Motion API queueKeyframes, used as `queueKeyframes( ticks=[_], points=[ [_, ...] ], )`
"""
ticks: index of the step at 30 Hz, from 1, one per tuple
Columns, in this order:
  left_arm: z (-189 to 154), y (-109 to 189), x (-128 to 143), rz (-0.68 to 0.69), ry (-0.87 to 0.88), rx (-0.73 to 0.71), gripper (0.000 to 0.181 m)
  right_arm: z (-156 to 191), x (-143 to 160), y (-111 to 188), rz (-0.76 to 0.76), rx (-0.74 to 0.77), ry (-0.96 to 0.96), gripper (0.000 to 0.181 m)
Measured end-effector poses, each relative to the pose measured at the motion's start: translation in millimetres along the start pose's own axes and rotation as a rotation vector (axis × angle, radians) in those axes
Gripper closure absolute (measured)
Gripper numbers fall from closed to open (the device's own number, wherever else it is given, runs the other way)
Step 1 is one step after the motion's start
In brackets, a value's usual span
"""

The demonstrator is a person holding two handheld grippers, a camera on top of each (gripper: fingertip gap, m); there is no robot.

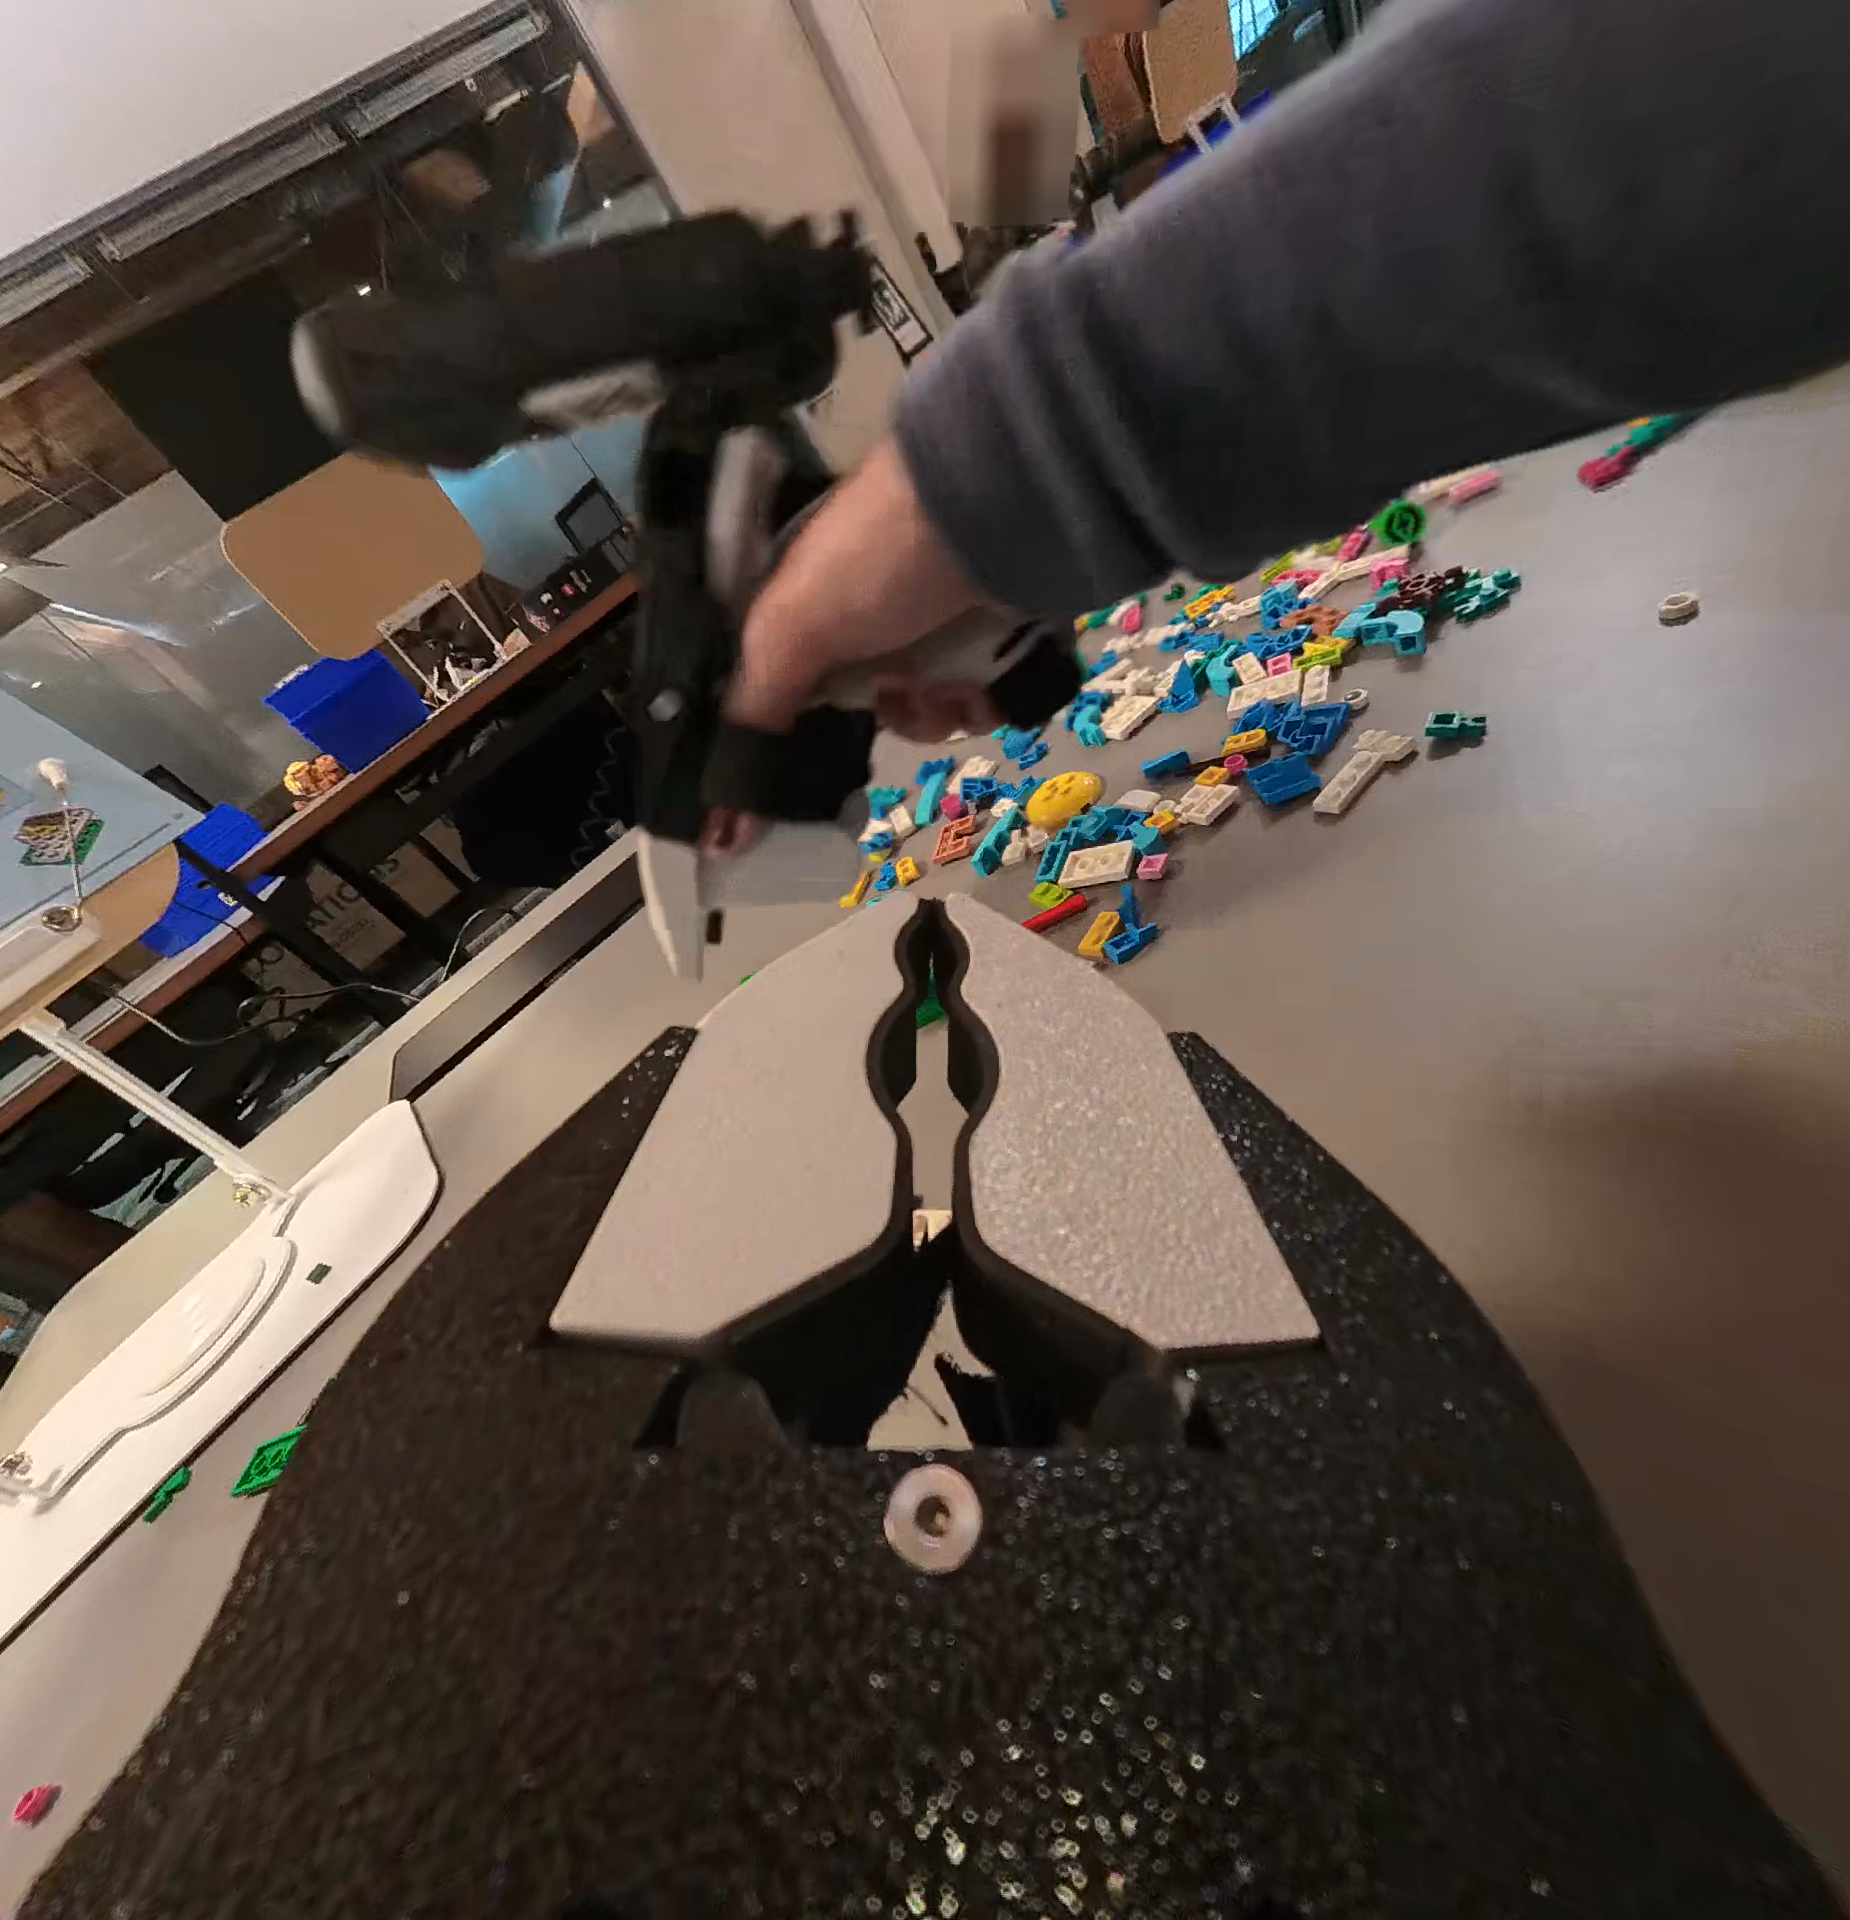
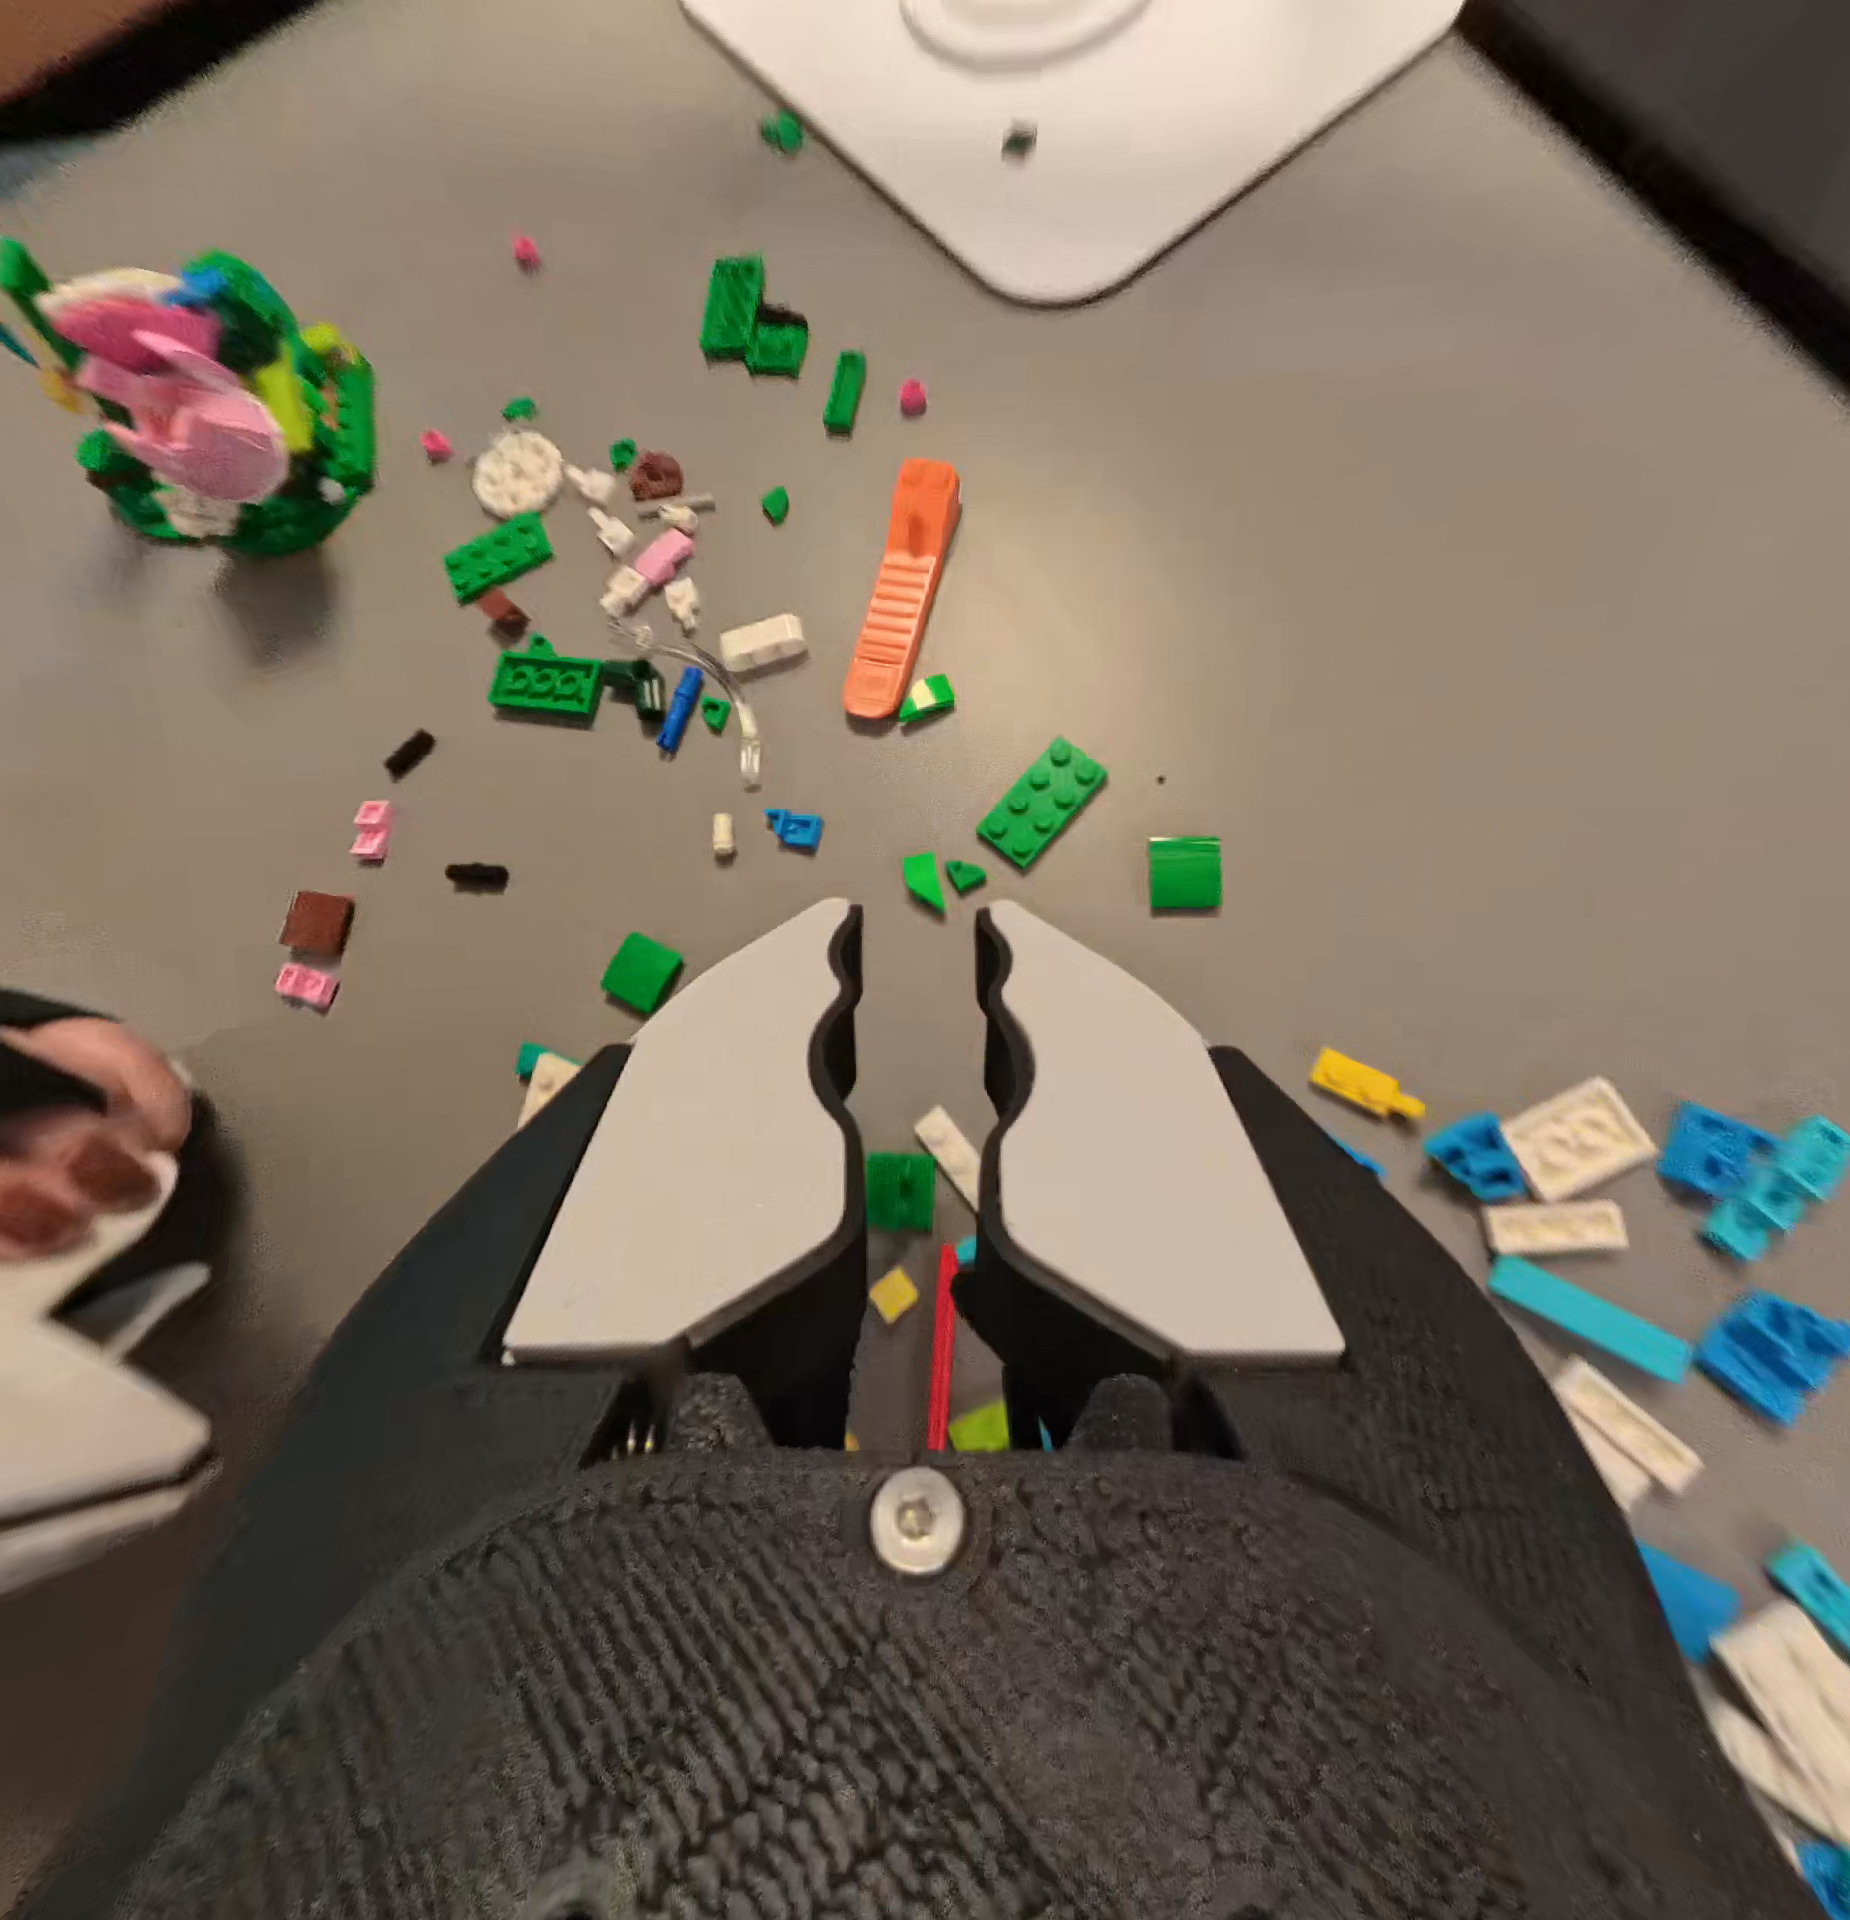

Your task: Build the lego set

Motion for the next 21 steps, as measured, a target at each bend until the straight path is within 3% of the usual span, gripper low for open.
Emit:
queueKeyframes(
  ticks=[6,11,15,18,21],
  points=[
    [-1,0,0,0.0,-0.028,0.01,0.181,-13,-12,-49,0.256,0.077,-0.072,0.156],
    [-3,0,-3,-0.008,-0.048,0.01,0.181,-24,-8,-58,0.39,0.217,-0.056,0.154],
    [8,5,-6,-0.028,-0.054,-0.063,0.181,-26,-7,-62,0.405,0.209,-0.062,0.163],
    [52,32,-8,-0.111,0.13,-0.305,0.181,-25,-5,-58,0.393,0.192,-0.024,0.165],
    [76,43,17,-0.067,0.365,-0.297,0.181,-17,-4,-38,0.314,0.157,0.063,0.165]
  ],
)
Point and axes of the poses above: each gripper's, where its closed fingertips meet, y back along the fingers, x out of its underside, z = x × y across the jaws, the point moved 2 cm from there along y, back along the fingers, and after that the axes turned 8 degrees about -y, right-handed, at the moved point
